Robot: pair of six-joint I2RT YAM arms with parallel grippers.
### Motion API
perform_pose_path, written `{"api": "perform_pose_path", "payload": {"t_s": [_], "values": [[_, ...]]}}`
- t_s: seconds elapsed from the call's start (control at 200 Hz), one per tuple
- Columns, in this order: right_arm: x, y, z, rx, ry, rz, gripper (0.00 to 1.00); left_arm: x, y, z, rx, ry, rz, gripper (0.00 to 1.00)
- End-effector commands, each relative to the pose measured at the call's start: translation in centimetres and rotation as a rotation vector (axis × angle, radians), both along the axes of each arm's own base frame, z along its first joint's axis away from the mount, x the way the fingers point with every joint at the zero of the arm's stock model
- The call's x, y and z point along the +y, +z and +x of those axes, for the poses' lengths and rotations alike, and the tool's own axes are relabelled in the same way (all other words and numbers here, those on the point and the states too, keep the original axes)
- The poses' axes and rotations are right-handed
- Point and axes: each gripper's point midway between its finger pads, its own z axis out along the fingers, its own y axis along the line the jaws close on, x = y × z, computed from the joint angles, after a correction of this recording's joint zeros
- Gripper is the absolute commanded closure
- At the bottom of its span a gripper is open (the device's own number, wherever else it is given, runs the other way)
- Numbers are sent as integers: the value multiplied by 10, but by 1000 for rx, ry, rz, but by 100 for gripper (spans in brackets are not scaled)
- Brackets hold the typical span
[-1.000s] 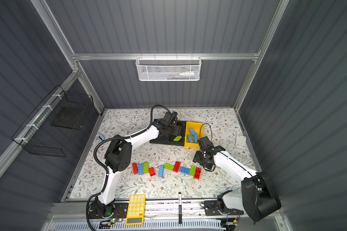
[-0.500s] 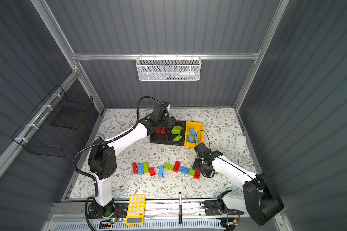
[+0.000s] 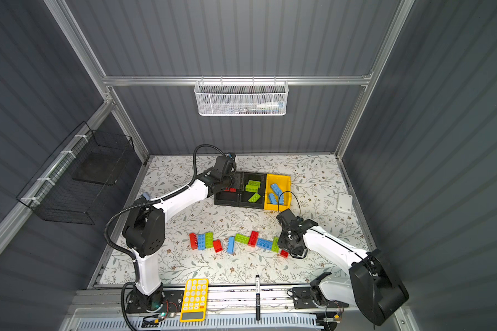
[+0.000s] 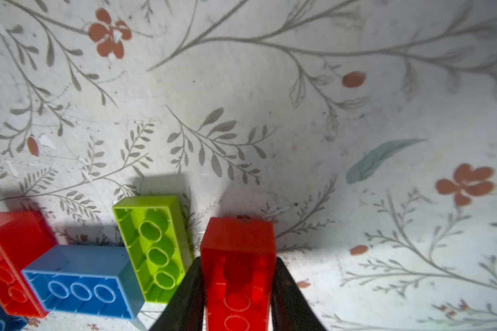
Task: Sort the legos into containers by color
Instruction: Pick up the lego from the bottom-center of the table.
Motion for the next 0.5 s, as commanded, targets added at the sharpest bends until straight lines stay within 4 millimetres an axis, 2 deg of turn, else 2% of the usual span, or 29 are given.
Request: {"api": "perform_pose_path", "payload": {"t_s": [0.0, 0.095, 0.23, 0.25, 0.27, 0.38, 0.495], "values": [[-11, 4, -5, -6, -14, -48, 69, 9, 26, 1, -45, 25, -39, 30], [-15, 15, 0, -36, -4, -69, 71, 16, 28, -1, -46, 33, -34, 31], [-16, 53, 25, -128, 43, -119, 71, 26, 37, -13, -89, 17, -36, 30], [-14, 60, 30, -146, 52, -119, 71, 28, 42, -14, -102, 19, -39, 30], [-13, 66, 34, -160, 63, -121, 71, 33, 30, -20, -83, 22, -21, 30], [-3, 96, 61, -242, 111, -130, 71, 56, 26, -33, -70, 73, 8, 30], [23, 116, 90, -294, 151, -73, 71, 87, 21, -52, -50, 141, 21, 30]]}}
